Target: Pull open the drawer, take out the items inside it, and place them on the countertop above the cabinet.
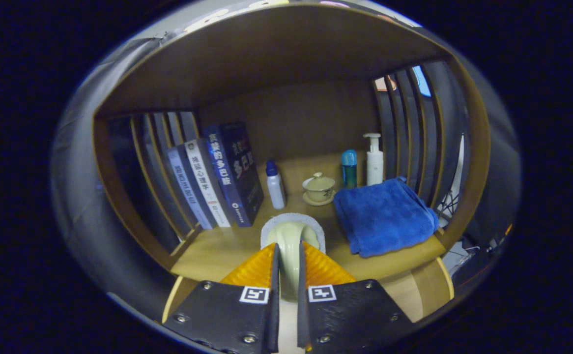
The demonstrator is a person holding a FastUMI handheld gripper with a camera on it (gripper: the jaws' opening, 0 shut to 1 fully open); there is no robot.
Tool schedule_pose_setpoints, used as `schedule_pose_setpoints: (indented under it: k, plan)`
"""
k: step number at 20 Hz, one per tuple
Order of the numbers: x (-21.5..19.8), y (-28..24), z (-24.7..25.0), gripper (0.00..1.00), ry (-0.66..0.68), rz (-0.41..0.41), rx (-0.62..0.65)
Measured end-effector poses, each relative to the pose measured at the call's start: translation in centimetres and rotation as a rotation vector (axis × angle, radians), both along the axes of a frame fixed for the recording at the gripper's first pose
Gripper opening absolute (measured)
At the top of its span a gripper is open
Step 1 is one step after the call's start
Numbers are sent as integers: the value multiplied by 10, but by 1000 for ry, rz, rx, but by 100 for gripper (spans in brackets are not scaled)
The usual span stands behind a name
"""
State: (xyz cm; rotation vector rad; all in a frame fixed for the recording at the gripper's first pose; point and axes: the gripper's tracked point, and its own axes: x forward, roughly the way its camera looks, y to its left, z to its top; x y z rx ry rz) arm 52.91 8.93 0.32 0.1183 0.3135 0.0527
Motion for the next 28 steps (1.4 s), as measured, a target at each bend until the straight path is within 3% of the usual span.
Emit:
schedule_pose_setpoints:
  k: [9,21,23,28]
  plan:
    - [57,3,-32,15,59,-44,49]
    - [78,-14,-37,21,8,-99,-35]
    - [69,-15,-34,29,3,-104,-62]
    - [33,-18,-9,93,-61,-107,-130]
